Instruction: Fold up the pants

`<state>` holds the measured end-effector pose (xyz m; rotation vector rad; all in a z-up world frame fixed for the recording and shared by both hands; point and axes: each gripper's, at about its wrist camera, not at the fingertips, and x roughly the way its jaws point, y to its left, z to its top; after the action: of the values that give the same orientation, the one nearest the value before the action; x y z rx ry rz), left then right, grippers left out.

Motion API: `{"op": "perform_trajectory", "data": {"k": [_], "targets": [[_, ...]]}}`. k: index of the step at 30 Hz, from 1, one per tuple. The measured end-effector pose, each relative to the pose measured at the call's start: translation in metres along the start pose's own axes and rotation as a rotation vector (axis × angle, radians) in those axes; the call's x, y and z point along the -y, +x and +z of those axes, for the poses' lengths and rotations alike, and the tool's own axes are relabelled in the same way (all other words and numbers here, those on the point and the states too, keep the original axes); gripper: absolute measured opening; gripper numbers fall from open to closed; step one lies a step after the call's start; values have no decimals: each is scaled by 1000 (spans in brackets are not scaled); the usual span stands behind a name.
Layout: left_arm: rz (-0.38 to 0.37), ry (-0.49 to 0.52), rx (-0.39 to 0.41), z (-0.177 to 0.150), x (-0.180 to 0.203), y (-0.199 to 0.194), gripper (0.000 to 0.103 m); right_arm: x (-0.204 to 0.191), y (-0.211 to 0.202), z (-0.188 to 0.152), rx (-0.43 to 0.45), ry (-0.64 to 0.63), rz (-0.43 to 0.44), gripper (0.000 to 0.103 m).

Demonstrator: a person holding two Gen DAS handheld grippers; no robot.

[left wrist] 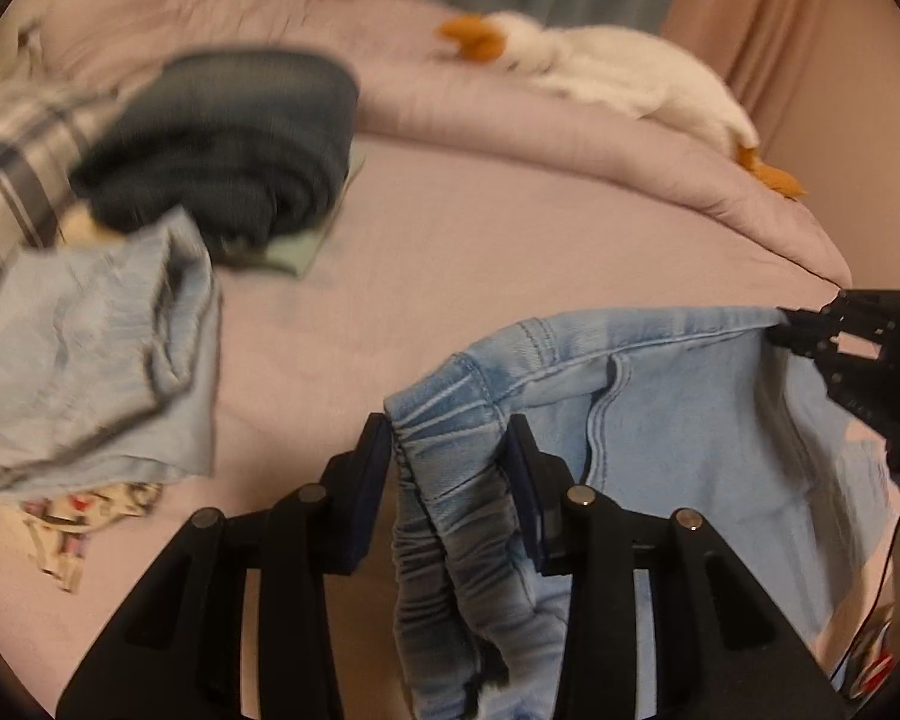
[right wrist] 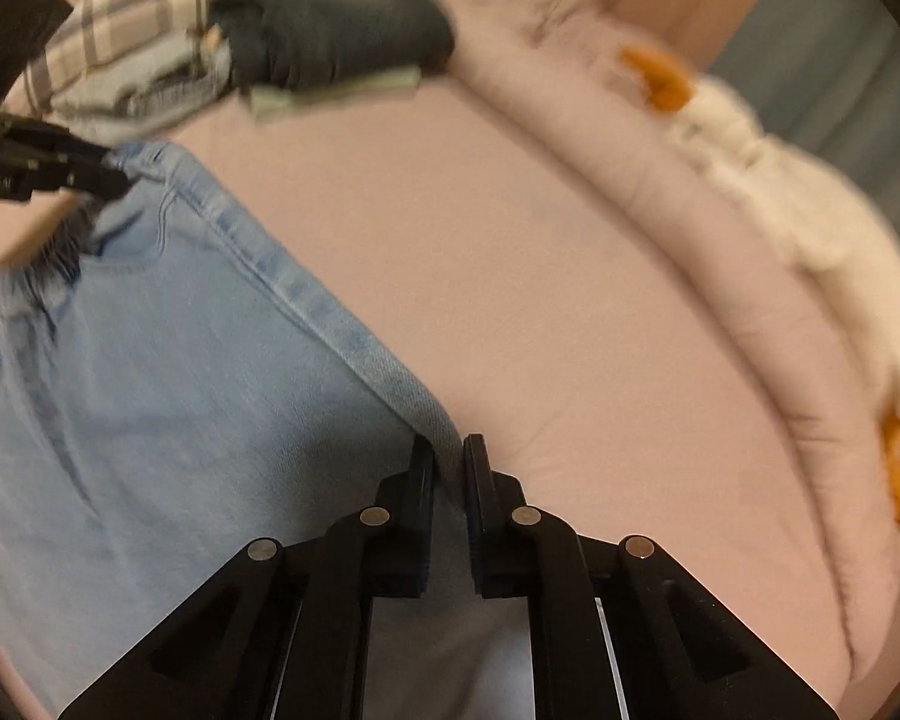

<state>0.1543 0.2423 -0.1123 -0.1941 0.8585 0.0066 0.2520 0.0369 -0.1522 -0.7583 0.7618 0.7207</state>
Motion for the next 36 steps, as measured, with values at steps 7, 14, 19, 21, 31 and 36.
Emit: {"op": "perform_trajectory", "data": {"k": [7, 14, 19, 21, 31, 36], "targets": [[0, 86, 118, -46, 22, -60, 37, -32, -99, -37, 135, -14, -74, 10], [52, -53, 88, -120, 14, -81, 51, -80, -136, -85, 148, -73, -66, 10], [-2, -309, 21, -171, -19, -85, 48, -115, -116, -123, 69, -79, -46, 10], [-77, -391, 20, -177, -27, -84, 48, -123, -100, -137, 30, -60, -21, 10], [-353, -750, 69, -198, -50, -74, 48, -140, -76, -143, -8, -47, -87, 10], [-403, -732, 90, -188, -44, -78, 48, -152, -76, -143, -16, -61, -128, 10]]}}
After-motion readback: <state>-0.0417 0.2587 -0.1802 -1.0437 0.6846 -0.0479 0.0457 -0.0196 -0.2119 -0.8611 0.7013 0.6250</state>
